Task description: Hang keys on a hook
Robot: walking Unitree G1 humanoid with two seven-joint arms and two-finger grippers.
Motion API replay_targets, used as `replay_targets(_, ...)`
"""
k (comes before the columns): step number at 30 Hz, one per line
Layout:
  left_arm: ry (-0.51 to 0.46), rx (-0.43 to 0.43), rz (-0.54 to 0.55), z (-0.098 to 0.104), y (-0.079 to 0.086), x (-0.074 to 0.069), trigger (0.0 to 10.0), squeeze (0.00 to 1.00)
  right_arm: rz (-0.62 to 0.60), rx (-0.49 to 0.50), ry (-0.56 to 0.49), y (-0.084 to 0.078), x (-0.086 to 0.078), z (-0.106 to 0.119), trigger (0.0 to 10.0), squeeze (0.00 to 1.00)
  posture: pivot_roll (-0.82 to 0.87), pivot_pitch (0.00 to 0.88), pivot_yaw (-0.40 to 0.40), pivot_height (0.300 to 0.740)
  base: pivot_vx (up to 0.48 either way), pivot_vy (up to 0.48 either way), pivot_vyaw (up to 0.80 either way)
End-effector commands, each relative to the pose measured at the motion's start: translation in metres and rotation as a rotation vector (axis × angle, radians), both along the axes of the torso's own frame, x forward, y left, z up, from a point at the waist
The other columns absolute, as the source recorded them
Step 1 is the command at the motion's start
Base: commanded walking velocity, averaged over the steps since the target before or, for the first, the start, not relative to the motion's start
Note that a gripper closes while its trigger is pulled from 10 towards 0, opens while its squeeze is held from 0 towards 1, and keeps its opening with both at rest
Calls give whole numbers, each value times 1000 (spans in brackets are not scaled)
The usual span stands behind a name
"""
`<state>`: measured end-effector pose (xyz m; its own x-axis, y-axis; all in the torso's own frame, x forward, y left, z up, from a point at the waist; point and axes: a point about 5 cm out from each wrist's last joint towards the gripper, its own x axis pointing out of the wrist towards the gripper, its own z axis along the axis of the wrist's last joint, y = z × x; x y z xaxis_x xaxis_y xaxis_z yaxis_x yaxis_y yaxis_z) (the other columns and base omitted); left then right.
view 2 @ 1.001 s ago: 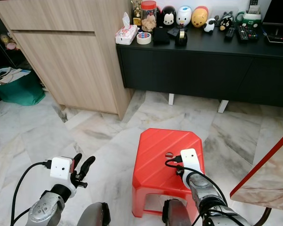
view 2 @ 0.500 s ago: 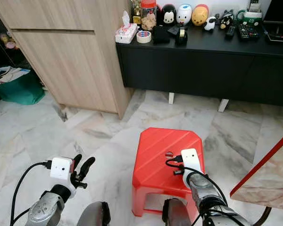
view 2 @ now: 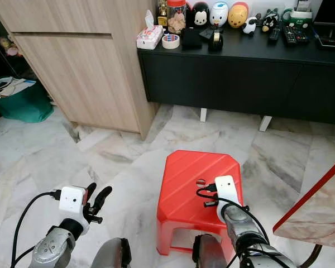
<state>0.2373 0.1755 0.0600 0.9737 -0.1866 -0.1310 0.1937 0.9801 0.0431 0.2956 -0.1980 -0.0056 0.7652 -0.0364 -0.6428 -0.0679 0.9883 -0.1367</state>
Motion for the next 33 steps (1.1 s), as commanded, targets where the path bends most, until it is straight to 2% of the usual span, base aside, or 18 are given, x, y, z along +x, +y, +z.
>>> replay_targets(1, 37, 19, 10, -8, 4, 0, 10000, 0, -22, 23, -65, 3, 7, 7, 0, 0, 67, 82, 61, 617, 0, 0, 0)
replay_targets(8, 55, 29, 39, -16, 9, 5, 10000, 0, -57, 57, -200, 6, 15, 19, 0, 0, 58, 56, 50, 617, 0, 0, 0)
replay_targets(9, 58, 30, 46, -18, 11, 6, 10000, 0, -69, 77, -227, 7, 15, 20, 4549, 0, 57, 47, 46, 617, 0, 0, 0)
replay_targets(10, 61, 32, 52, -19, 12, 7, 10000, 0, -76, 92, -249, 7, 15, 21, 10000, 0, 55, 42, 43, 617, 0, 0, 0)
replay_targets(14, 84, 42, 82, -28, 19, 7, 10000, 0, -49, 93, -353, 11, 12, 26, 10000, 0, 47, 24, 32, 617, 0, 0, 0)
replay_targets(19, 134, 52, 125, -42, 28, 6, 10000, 0, -79, 138, -472, 10, 2, 32, 10000, 0, 22, 6, 26, 617, 0, 0, 0)
replay_targets(22, 151, 57, 133, -47, 30, 5, 10000, 0, -86, 142, -509, 9, -1, 35, 10000, 0, 12, 0, 23, 617, 0, 0, 0)
replay_targets(23, 176, 57, 150, -54, 32, 4, 10000, 0, -97, 152, -544, 7, -3, 39, 10000, 0, 4, 0, 21, 627, 0, 0, 0)
replay_targets(33, 228, 55, 176, -70, 35, 0, 10000, 0, -93, 170, -561, 12, 0, 46, 10000, 0, 6, 0, 15, 682, 0, 0, 0)
